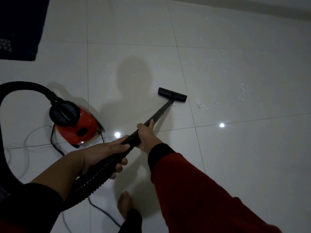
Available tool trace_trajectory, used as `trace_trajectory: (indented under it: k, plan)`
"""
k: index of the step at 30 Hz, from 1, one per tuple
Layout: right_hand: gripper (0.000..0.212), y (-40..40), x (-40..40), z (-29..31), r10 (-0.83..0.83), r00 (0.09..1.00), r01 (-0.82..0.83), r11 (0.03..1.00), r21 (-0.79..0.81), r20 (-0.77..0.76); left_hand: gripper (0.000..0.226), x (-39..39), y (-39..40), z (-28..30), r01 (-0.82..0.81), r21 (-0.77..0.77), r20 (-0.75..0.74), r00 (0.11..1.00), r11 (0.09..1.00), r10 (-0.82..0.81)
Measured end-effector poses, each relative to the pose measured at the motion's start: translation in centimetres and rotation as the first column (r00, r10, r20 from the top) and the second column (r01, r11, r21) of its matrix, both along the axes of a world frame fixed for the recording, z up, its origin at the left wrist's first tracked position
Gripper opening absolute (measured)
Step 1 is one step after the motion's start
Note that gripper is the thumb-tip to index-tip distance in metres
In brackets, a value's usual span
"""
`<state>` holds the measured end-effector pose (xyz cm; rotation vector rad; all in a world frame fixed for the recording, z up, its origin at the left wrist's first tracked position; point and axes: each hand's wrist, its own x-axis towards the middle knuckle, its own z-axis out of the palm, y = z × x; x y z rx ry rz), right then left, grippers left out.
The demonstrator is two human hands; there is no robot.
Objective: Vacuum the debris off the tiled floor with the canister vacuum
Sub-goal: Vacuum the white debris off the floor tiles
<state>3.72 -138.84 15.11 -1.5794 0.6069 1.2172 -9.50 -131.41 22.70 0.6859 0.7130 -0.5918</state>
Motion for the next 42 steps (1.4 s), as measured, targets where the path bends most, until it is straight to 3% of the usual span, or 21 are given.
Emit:
trace_trajectory:
  k: [20,32,38,42]
  plan:
    - [0.079,-1.3,-5.3,0.8,-0.144,0.987,0.144,0.99,-0.011,-0.069,0.058,-3.7,0.7,1.1,0.156,-0.011,-0.033,0.987,0.988,-0.157]
    - [0.077,-8.6,-1.1,-1.2,-0.253,0.966,0.245,0.961,-0.127,-0.048,0.045,1.6,-4.9,-0.4,0.281,-0.051,0.004,0.96,0.958,-0.282]
    - [0.08,-11.6,3.8,-2.6,-0.198,0.98,0.192,0.972,-0.133,-0.031,0.033,5.7,-7.8,-2.5,0.256,-0.065,0.039,0.966,0.965,-0.254]
    - [0.084,-12.1,7.8,-3.6,-0.115,0.993,0.112,0.987,-0.116,-0.016,0.04,8.7,-9.1,-4.4,0.183,-0.091,0.027,0.983,0.979,-0.182]
